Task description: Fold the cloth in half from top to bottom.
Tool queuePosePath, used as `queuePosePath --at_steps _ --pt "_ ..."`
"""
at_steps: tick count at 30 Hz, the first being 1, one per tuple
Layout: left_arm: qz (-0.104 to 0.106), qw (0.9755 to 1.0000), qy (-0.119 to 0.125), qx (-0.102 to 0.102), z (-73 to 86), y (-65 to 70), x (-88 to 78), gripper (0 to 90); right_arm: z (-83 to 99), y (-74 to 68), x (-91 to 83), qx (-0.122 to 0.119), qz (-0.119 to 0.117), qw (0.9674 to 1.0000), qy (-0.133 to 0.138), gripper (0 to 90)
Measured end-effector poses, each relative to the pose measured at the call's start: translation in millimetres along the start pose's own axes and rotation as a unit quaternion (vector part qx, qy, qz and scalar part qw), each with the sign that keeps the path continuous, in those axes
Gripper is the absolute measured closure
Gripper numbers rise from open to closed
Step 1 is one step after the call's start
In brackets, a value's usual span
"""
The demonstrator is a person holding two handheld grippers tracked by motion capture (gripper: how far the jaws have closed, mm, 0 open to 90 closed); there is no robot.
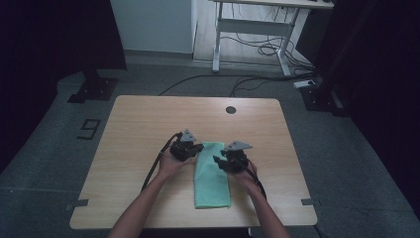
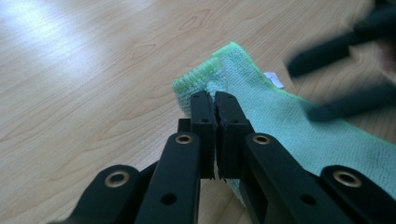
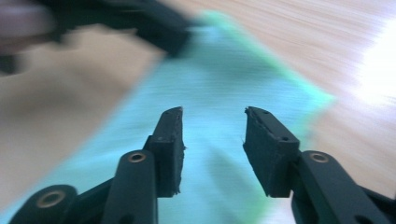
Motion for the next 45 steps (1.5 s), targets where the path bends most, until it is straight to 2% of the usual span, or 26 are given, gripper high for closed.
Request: queuePosePath --at_steps 1,5,10,12,15,16,20,23,26,29,32,33,34,35,36,38,43,45 --pt "0.000 1.0000 0.000 -0.001 0.4 -0.7 0.8 87.3 -1.8 9.6 5.7 0.008 0.005 0.9999 -0.009 50.9" --pt "0.002 1.0000 -0.002 -0.002 1.4 -2.6 0.8 87.4 -4.0 26.0 21.9 0.025 0.010 0.9991 -0.033 46.2" --pt "0.003 1.0000 -0.003 0.000 2.1 -3.7 2.1 87.3 -0.6 33.4 34.2 0.034 -0.002 0.9987 -0.037 48.0" --pt "0.003 1.0000 -0.004 0.001 2.0 -3.7 2.4 87.3 -1.3 32.6 34.9 0.031 -0.002 0.9989 -0.035 55.8" --pt "0.000 1.0000 -0.002 0.002 1.1 -3.8 2.4 87.3 -2.5 28.1 36.2 0.012 -0.004 0.9993 -0.037 68.8" --pt "-0.001 1.0000 -0.001 0.003 0.7 -3.8 2.3 87.3 -3.2 28.0 36.1 0.014 -0.003 0.9993 -0.035 74.6" --pt "0.000 0.9999 0.011 0.006 -1.3 -2.7 -5.3 87.3 -6.1 25.1 27.1 0.006 0.004 0.9998 -0.017 80.5" --pt "-0.004 0.9994 0.032 0.014 -0.5 1.0 -18.6 87.2 -8.1 18.0 9.1 -0.010 0.009 0.9998 0.014 81.0" --pt "-0.005 0.9984 0.053 0.018 2.3 6.6 -29.9 87.2 -7.8 10.1 -9.6 -0.023 0.014 0.9983 0.052 80.9" --pt "-0.021 0.9977 0.057 0.030 2.6 10.1 -35.3 87.1 -9.4 1.4 -21.2 -0.038 0.016 0.9969 0.067 80.8" --pt "-0.027 0.9969 0.065 0.036 -3.1 8.8 -41.5 87.2 -15.9 -4.5 -32.6 -0.050 0.016 0.9945 0.091 80.9" --pt "-0.027 0.9969 0.065 0.036 -3.1 8.8 -41.5 87.2 -15.9 -4.5 -32.6 -0.050 0.016 0.9945 0.091 80.9" --pt "-0.033 0.9961 0.069 0.044 -10.7 6.3 -45.8 87.1 -21.5 -4.5 -39.6 -0.048 0.018 0.9936 0.101 80.9" --pt "-0.033 0.9961 0.069 0.044 -10.7 6.3 -45.8 87.1 -23.0 -3.2 -41.5 -0.047 0.019 0.9934 0.103 80.9" --pt "-0.039 0.9954 0.070 0.052 -18.2 2.8 -48.8 87.1 -25.1 -0.9 -43.2 -0.045 0.019 0.9929 0.108 80.9" --pt "-0.031 0.9954 0.074 0.053 -20.2 1.6 -50.0 87.1 -27.2 3.4 -45.1 -0.038 0.020 0.9923 0.116 81.0" --pt "-0.017 0.9949 0.079 0.061 -5.2 10.8 -48.5 87.0 -16.3 0.0 -45.2 -0.048 0.017 0.9916 0.119 80.9" --pt "-0.008 0.9945 0.085 0.061 7.7 19.2 -51.1 87.0 -3.8 -6.0 -46.9 -0.054 0.008 0.9910 0.122 80.9"
Point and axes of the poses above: each handheld gripper's, and its own axes: x roughly forward along the jaws, z roughly out of its underside, y roughly to its right, the point moved 4 cm from there along x, roughly forward along the jaws, and after that the axes turned 10 degrees about -y, right-handed, at the moved point
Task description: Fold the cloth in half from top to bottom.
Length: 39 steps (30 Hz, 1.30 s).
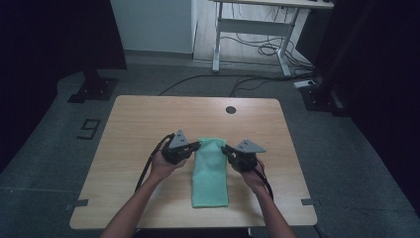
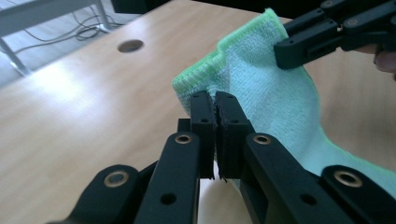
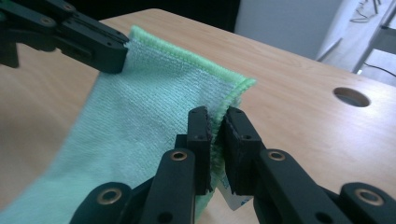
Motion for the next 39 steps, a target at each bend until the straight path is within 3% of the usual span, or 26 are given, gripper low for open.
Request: queuePosePath --at_steps 5,10,21,27,31,33,34,36,38,39 --pt "0.006 0.9999 0.005 0.011 8.1 17.8 -12.4 87.0 9.3 -14.3 -10.4 -0.011 -0.003 0.9999 0.006 81.0" --pt "0.018 0.9998 -0.002 0.001 17.6 31.2 -18.9 86.7 24.4 -26.1 -18.9 -0.017 -0.026 0.9995 -0.005 80.9" --pt "0.025 0.9992 -0.016 -0.027 24.7 38.5 -22.9 86.5 27.7 -29.0 -24.6 0.000 -0.055 0.9984 -0.011 80.9" --pt "0.032 0.9985 -0.032 -0.031 44.0 59.5 -28.6 85.4 40.3 -43.3 -32.3 0.006 -0.079 0.9964 -0.030 80.7" --pt "0.035 0.9981 -0.045 -0.026 63.7 80.4 -29.5 84.0 56.0 -52.9 -38.0 0.001 -0.094 0.9944 -0.047 79.0" --pt "0.040 0.9975 -0.054 -0.021 73.0 89.6 -27.5 81.4 65.0 -59.1 -41.6 -0.004 -0.103 0.9933 -0.053 75.0" --pt "0.039 0.9975 -0.057 -0.018 79.0 95.1 -27.5 75.3 72.2 -64.3 -43.7 -0.013 -0.106 0.9924 -0.061 69.5" --pt "0.048 0.9974 -0.050 -0.020 81.8 98.1 -29.2 71.2 75.0 -66.4 -44.9 -0.015 -0.110 0.9918 -0.064 66.5" --pt "0.060 0.9972 -0.041 -0.020 83.8 103.0 -34.7 53.4 82.0 -73.0 -55.6 -0.017 -0.116 0.9914 -0.058 54.2" --pt "0.064 0.9972 -0.036 -0.018 83.8 104.6 -37.5 53.4 82.0 -73.0 -55.6 -0.017 -0.116 0.9914 -0.058 54.2"
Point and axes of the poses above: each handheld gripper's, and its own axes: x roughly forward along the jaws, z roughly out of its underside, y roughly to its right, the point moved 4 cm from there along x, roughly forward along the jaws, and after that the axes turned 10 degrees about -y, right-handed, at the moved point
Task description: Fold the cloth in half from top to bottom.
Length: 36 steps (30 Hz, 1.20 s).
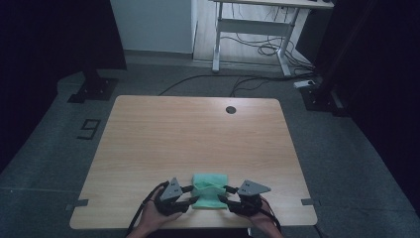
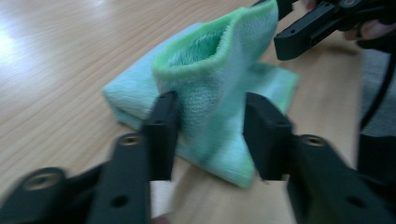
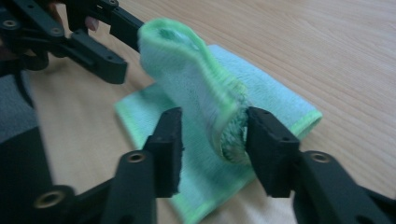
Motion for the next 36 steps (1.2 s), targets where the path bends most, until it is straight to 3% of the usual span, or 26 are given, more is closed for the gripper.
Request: queuePosePath --at_steps 1,4,5,8,11,13,15,18,26,31,33,36 --pt "0.012 0.9998 0.016 0.002 -1.2 3.8 -7.6 48.3 0.9 -2.5 -7.9 0.006 0.003 0.9999 0.008 49.2" --pt "0.013 0.9995 0.029 0.003 -3.6 3.6 -14.0 46.9 -1.6 -3.6 -17.6 0.012 0.000 0.9996 0.024 47.7" --pt "0.010 0.9993 0.035 -0.003 -6.2 0.4 -16.8 47.0 -6.7 -1.0 -24.7 0.015 0.009 0.9992 0.035 46.0" --pt "0.009 0.9993 0.030 -0.019 -9.7 -5.7 -13.1 47.5 -12.3 4.3 -25.9 0.024 0.012 0.9989 0.039 47.1" --pt "0.015 0.9991 0.013 -0.036 -13.2 -9.9 -0.3 50.1 -15.4 11.0 -13.1 0.035 0.016 0.9991 0.016 49.5" --pt "0.020 0.9992 -0.010 -0.033 -13.1 -8.2 10.1 51.2 -12.7 11.0 0.7 0.040 0.010 0.9991 -0.013 48.7" --pt "0.017 0.9987 -0.038 -0.030 -11.1 -6.1 19.6 51.6 -7.5 5.2 10.7 0.039 -0.001 0.9986 -0.035 47.5" --pt "0.017 0.9977 -0.059 -0.029 -7.2 -5.8 28.7 54.0 3.9 -7.4 20.8 0.017 0.000 0.9975 -0.069 44.6" --pt "0.018 0.9966 -0.074 -0.031 -11.9 -17.6 42.3 56.6 3.7 -1.3 29.0 0.017 0.020 0.9969 -0.075 43.5" --pt "0.014 0.9957 -0.083 -0.040 -24.1 -37.0 53.2 57.0 -3.9 13.0 36.4 0.022 0.036 0.9961 -0.077 43.7" --pt "0.008 0.9956 -0.082 -0.045 -29.0 -45.9 58.2 57.1 -10.3 26.4 43.7 0.035 0.045 0.9958 -0.072 43.9" --pt "-0.001 0.9956 -0.077 -0.052 -35.7 -57.7 65.6 57.2 -14.1 35.0 47.9 0.044 0.051 0.9954 -0.069 44.0"
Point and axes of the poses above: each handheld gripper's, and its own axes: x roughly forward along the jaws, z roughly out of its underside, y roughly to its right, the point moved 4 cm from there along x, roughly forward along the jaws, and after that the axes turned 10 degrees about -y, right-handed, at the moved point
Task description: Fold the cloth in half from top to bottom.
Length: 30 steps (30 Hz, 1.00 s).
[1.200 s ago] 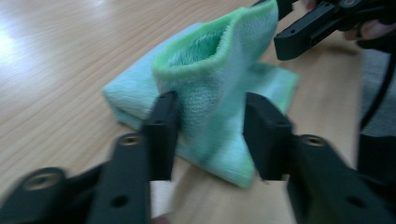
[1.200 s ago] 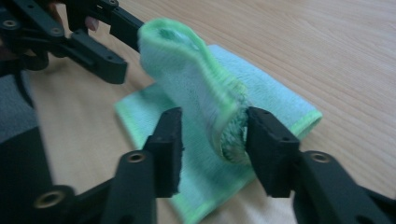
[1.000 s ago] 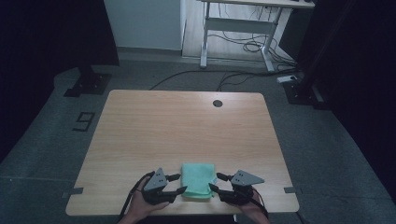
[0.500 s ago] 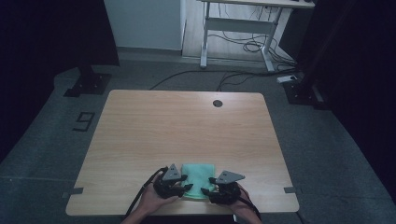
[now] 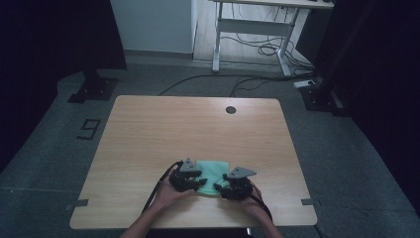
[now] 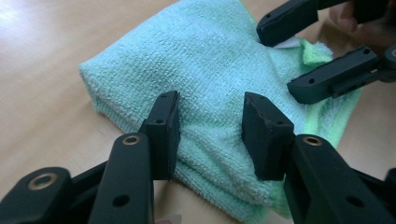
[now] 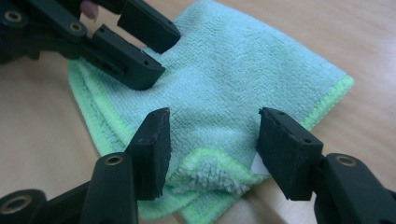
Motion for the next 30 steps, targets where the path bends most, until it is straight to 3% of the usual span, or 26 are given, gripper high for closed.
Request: queuePosePath --at_steps 7,22,25,30 --pt "-0.006 0.9999 -0.001 -0.011 -11.8 -14.1 6.8 57.4 -12.8 17.3 10.1 0.019 0.010 0.9998 0.002 44.1" --pt "-0.022 0.9996 0.005 -0.018 -23.7 -33.9 14.2 58.1 -29.2 34.3 24.0 0.022 0.025 0.9995 0.000 44.5" --pt "-0.028 0.9994 0.009 -0.019 -24.1 -33.0 9.5 54.8 -30.6 35.2 24.3 0.026 0.024 0.9993 0.006 43.6" --pt "-0.034 0.9984 0.042 -0.019 -22.7 -25.3 -12.9 49.4 -29.4 32.1 9.7 0.030 0.020 0.9986 0.039 43.0"
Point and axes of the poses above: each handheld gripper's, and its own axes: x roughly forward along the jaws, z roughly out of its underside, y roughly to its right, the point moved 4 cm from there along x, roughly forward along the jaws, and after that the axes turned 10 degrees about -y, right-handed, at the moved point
